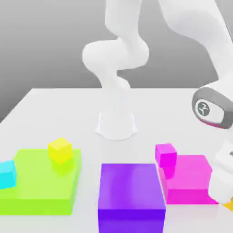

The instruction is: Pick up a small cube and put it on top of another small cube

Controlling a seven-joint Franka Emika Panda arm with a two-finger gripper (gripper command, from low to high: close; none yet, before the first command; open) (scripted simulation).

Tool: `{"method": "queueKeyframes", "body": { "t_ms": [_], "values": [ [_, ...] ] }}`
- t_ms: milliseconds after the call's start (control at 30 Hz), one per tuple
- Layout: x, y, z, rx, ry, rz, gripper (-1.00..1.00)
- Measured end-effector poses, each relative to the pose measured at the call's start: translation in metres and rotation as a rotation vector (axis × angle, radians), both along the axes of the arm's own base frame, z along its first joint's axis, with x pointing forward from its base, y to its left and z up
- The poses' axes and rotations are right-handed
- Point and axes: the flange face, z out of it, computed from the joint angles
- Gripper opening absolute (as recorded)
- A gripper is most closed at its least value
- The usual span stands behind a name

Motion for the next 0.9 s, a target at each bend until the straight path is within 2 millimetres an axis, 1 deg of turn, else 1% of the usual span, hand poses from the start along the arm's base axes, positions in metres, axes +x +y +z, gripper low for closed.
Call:
{"method": "queueKeyframes", "body": {
  "t_ms": [167,300,433,600,667,700,867,900],
  "values": [
    [-0.033,-0.028,0.035,-0.006,-0.002,0.099,-1.00],
    [-0.063,-0.051,0.056,-0.008,-0.001,0.178,-1.00],
    [-0.094,-0.074,0.071,-0.006,0.001,0.257,-1.00],
    [-0.135,-0.101,0.080,0.001,0.004,0.357,-1.00],
    [-0.150,-0.111,0.080,0.006,0.006,0.395,-1.00],
    [-0.153,-0.113,0.074,0.007,0.006,0.404,-1.00],
    [-0.156,-0.115,0.026,0.006,0.007,0.413,-1.00],
    [-0.157,-0.116,0.018,0.006,0.007,0.413,1.00]
  ]
}}
